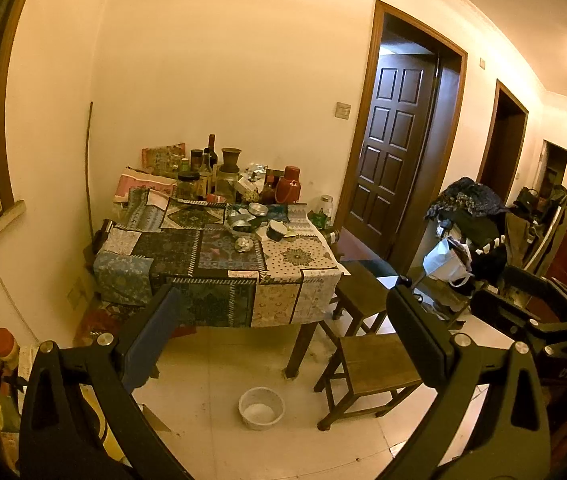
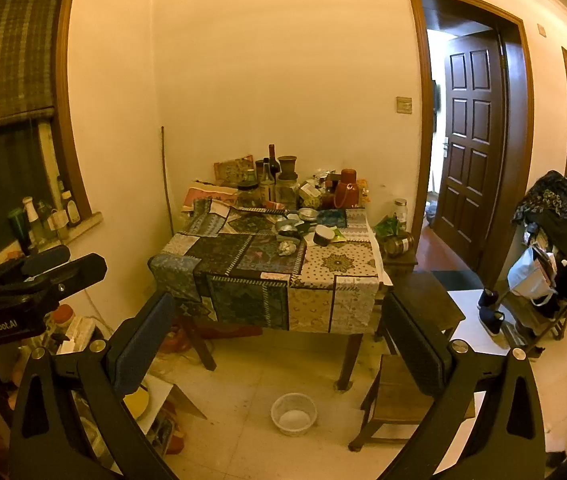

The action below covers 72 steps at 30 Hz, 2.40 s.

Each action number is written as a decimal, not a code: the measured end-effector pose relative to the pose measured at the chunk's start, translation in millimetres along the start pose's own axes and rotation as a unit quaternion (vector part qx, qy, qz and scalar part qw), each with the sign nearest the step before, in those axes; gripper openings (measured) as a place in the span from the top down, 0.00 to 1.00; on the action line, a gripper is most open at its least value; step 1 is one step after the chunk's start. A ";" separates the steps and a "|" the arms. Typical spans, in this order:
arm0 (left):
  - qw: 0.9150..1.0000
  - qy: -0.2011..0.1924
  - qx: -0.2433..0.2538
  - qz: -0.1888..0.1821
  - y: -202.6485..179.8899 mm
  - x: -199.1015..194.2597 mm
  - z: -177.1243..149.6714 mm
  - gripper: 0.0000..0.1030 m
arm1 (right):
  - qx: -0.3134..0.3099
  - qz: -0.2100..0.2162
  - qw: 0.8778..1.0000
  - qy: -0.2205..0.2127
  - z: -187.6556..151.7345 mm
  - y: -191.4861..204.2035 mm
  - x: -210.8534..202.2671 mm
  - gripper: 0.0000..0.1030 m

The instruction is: Collect trash

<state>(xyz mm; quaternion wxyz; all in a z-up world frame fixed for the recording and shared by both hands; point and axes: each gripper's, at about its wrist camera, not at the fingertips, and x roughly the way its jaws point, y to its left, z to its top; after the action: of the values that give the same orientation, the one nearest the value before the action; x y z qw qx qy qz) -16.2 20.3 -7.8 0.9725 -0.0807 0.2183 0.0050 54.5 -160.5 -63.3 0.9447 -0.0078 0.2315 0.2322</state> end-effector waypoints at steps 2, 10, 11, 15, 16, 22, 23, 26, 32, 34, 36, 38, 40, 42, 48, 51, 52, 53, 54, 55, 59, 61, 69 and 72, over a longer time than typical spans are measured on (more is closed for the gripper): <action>1.000 0.000 0.000 -0.001 0.8 0.2 -0.7 0.00 | 0.000 0.001 1.000 0.001 -0.1 -0.6 0.4 0.00; 1.000 0.000 0.001 -0.001 2.4 1.0 0.3 0.00 | 0.000 0.000 1.000 0.001 0.3 0.3 0.3 0.00; 1.000 0.000 0.001 0.000 3.3 1.3 -0.3 0.00 | 0.000 0.001 1.000 0.001 0.3 0.5 0.6 0.00; 1.000 0.000 0.000 0.000 4.4 2.4 0.2 0.00 | -0.001 0.002 1.000 0.001 0.4 0.6 0.5 0.00; 1.000 0.000 0.000 -0.001 4.6 2.8 0.1 0.00 | -0.001 0.002 1.000 0.001 0.6 0.7 0.6 0.00; 1.000 -0.001 0.003 0.006 -0.3 12.7 -1.3 0.00 | -0.002 0.006 1.000 0.000 1.5 -0.4 -0.3 0.00; 1.000 -0.001 0.003 0.007 -3.6 14.8 -1.0 0.00 | -0.002 0.007 1.000 0.000 2.1 -1.6 -0.2 0.00; 1.000 -0.002 0.004 0.011 -8.7 20.5 -0.2 0.00 | -0.001 0.012 1.000 -0.001 4.1 -8.9 1.2 0.00; 1.000 -0.007 0.009 0.019 -28.7 32.6 8.8 0.00 | 0.005 0.018 1.000 -0.004 10.5 -28.6 8.6 0.00; 1.000 -0.009 0.012 0.023 -32.0 37.7 12.0 0.00 | 0.004 0.015 1.000 -0.006 12.6 -34.1 11.3 0.00; 1.000 -0.012 0.011 0.025 -33.8 44.6 17.7 0.00 | 0.003 0.011 1.000 -0.009 16.0 -38.4 15.7 0.00; 1.000 -0.013 0.010 0.027 -34.8 52.8 24.3 0.00 | 0.004 0.008 1.000 -0.010 21.5 -42.7 21.9 0.00; 0.999 -0.015 0.009 0.032 -34.0 61.6 31.5 0.00 | 0.008 0.006 1.000 -0.012 26.3 -48.3 27.9 0.00; 0.999 -0.017 0.006 0.035 -29.4 73.5 38.7 0.00 | 0.010 0.004 1.000 -0.013 30.9 -52.6 35.1 0.00; 0.999 -0.016 -0.004 0.044 -5.7 124.2 58.9 0.00 | 0.015 -0.010 1.000 -0.007 43.9 -59.5 73.2 0.00; 0.999 -0.015 -0.008 0.036 11.6 153.0 68.9 0.00 | 0.021 -0.013 1.000 -0.002 50.7 -60.2 99.1 0.00; 0.999 -0.015 -0.008 0.034 18.9 165.9 74.4 0.00 | 0.023 -0.015 1.000 -0.002 53.0 -59.8 106.4 0.00; 0.999 -0.014 -0.008 0.032 26.3 177.8 79.8 0.00 | 0.026 -0.017 1.000 0.002 57.2 -57.6 118.1 0.00; 0.999 -0.012 -0.008 0.032 33.5 190.3 85.7 0.00 | 0.028 -0.018 0.999 0.004 60.2 -56.3 126.2 0.00; 0.999 -0.009 -0.007 0.033 39.3 201.5 92.1 0.00 | 0.031 -0.019 0.999 0.007 63.8 -55.4 134.5 0.00; 1.000 0.004 0.002 0.024 64.1 243.7 116.7 0.00 | 0.051 -0.015 0.998 0.029 83.6 -48.2 177.2 0.00; 1.000 0.008 0.011 0.019 76.5 263.9 127.6 0.00 | 0.058 -0.018 0.998 0.034 90.9 -43.0 194.5 0.00; 0.999 0.042 0.003 0.007 128.9 346.0 145.5 0.00 | 0.083 -0.045 0.993 0.067 106.4 -24.7 265.3 0.00; 0.998 0.068 -0.004 0.009 141.8 376.9 142.2 0.01 | 0.090 -0.048 0.991 0.092 110.0 -23.3 294.2 0.00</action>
<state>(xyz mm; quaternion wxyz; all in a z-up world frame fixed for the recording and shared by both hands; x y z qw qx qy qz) 378.6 173.2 -63.3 0.9551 -0.0828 0.2842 0.0095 343.5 -39.8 -97.1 0.9263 0.0443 0.3368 0.1628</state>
